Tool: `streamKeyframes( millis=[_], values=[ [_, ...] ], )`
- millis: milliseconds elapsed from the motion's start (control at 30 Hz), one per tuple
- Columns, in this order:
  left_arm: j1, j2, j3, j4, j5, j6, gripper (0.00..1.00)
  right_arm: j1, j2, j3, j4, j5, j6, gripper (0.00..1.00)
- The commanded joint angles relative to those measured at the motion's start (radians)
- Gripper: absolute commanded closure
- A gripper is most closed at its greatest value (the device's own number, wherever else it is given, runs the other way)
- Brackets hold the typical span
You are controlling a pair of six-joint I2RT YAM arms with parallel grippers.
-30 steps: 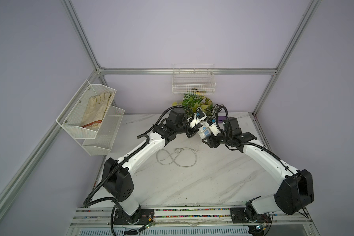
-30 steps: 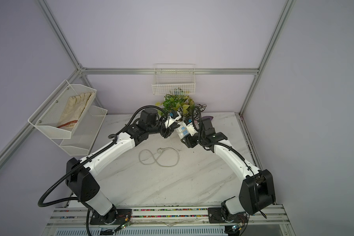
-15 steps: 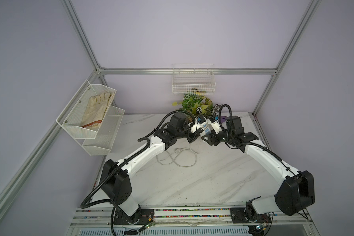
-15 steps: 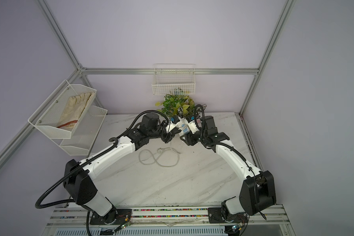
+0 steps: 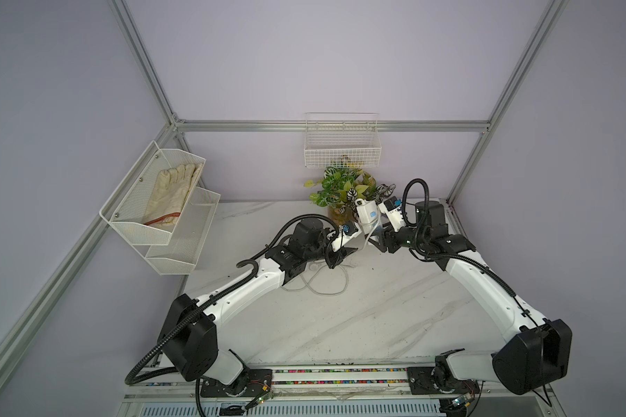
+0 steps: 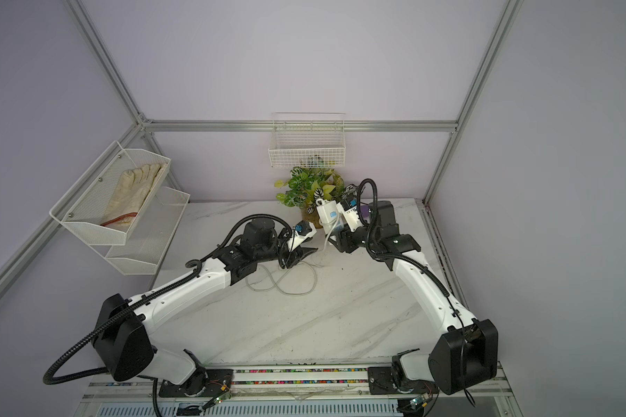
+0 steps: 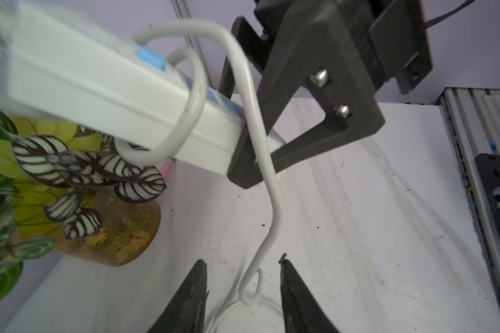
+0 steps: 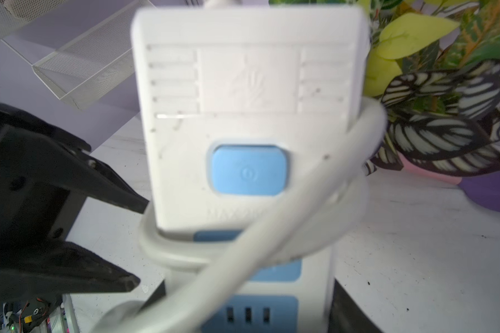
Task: Wrap the cord around the power strip
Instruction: Wrap the power cord around the power strip.
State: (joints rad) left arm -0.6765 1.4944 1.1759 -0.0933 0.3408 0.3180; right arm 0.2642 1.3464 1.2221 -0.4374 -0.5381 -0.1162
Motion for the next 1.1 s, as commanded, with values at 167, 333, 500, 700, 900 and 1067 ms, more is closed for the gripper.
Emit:
streamKeyframes(
  millis=[167,333,500,700,900,1067],
  values=[
    [-0.002,-0.073,-0.161,0.307,-0.018,-0.061,0.42,0.002,-0.017,0.079,-0.021,-0.055,-0.019,1.0],
    [-0.002,-0.073,-0.264,0.422,-0.031,-0.065,0.41,0.002,-0.011,0.113,-0.074,-0.053,-0.03,1.0],
    [0.006,-0.032,-0.35,0.606,-0.069,-0.141,0.39,0.002,0.011,0.163,-0.109,-0.081,-0.027,1.0],
    [0.012,0.067,-0.374,0.787,-0.046,-0.23,0.38,0.002,0.019,0.205,-0.13,-0.102,-0.016,1.0],
    [0.011,0.181,-0.353,0.879,0.012,-0.301,0.45,0.002,0.019,0.243,-0.147,-0.1,-0.019,1.0],
    [0.011,0.223,-0.372,0.946,0.007,-0.325,0.68,-0.001,0.036,0.265,-0.149,-0.116,-0.015,1.0]
  ],
)
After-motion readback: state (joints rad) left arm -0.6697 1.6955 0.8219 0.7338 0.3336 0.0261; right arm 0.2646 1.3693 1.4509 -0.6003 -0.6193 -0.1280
